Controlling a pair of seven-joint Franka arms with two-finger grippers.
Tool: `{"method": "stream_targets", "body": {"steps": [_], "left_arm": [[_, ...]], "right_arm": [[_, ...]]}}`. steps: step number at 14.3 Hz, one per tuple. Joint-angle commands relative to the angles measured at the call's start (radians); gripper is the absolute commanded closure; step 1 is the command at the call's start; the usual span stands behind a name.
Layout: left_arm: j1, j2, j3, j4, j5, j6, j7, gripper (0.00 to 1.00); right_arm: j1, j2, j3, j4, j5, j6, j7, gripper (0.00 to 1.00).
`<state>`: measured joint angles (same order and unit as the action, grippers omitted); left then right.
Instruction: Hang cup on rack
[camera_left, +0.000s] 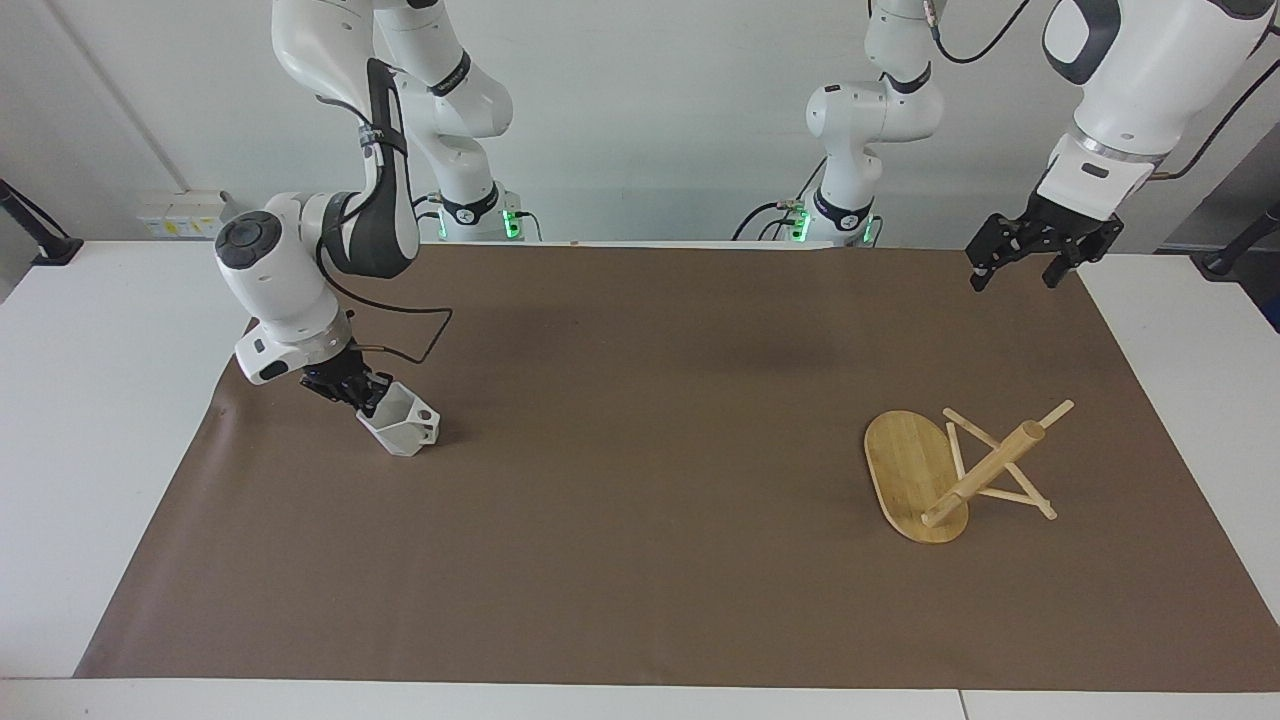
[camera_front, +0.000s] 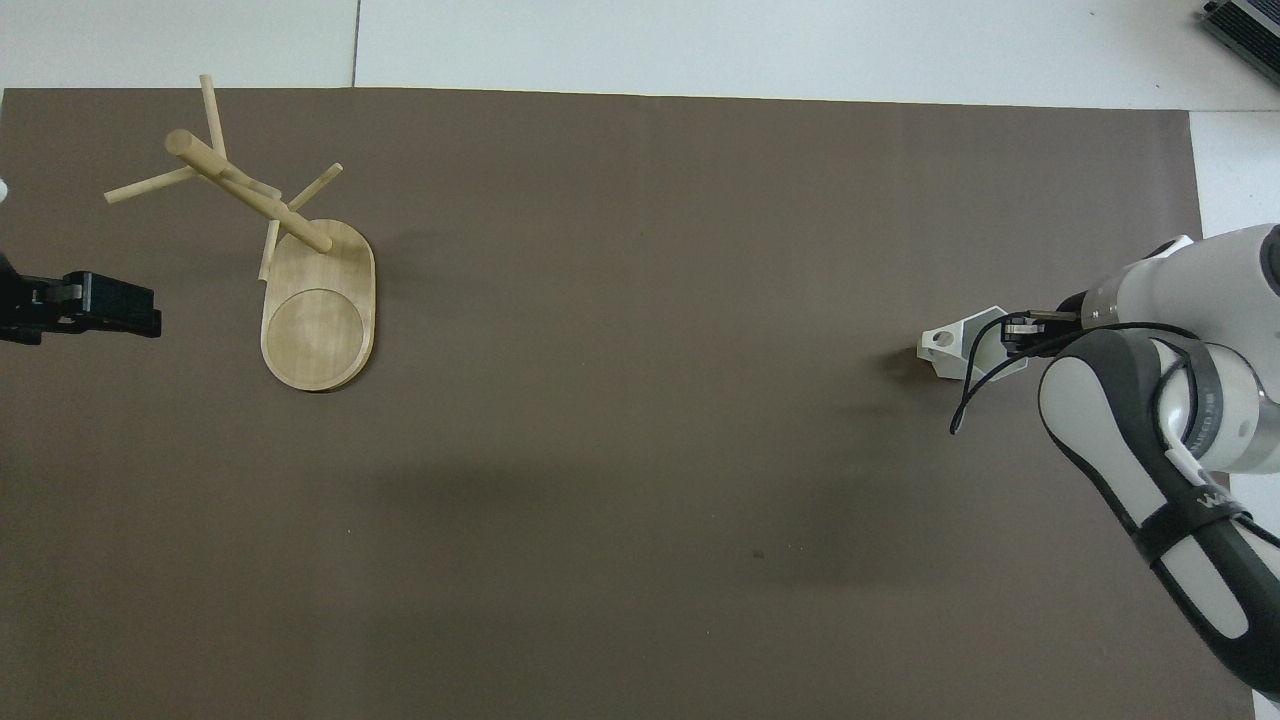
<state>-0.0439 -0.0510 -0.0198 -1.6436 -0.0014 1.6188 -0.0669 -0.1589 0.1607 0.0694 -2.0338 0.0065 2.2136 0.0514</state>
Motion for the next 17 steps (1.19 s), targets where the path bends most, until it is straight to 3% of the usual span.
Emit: {"method": "stream_targets", "body": {"steps": [1,9,13,15,17], "left_arm": [[0.01,-0.013,-0.003,-0.015,-0.006,-0.005,0.001,0.0],[0.007,-0.013,-0.005,-0.015,-0.006,-0.004,0.001,0.0],[0.01,-0.018,-0.005,-0.025,-0.008,-0.013,-0.004,0.0],[0.01,-0.049,-0.005,-0.089,-0.014,0.001,-0.048,0.0],[0.012,-0.073,-0.002,-0.139,-0.108,0.004,-0.126,0.0]], "right_arm": [[-0.004,-0.021,0.004,-0.016,0.007,-0.005,0.004,1.0],[-0.002,-0.015,0.076,0.072,0.018,-0.028,0.002,1.0],[-0.002,-0.02,0.141,0.145,0.192,-0.09,0.01,1.0],[-0.001,-0.036,0.191,0.158,0.313,-0.1,0.013,1.0],[-0.001,-0.047,0.24,0.17,0.354,-0.1,0.013,1.0]]}}
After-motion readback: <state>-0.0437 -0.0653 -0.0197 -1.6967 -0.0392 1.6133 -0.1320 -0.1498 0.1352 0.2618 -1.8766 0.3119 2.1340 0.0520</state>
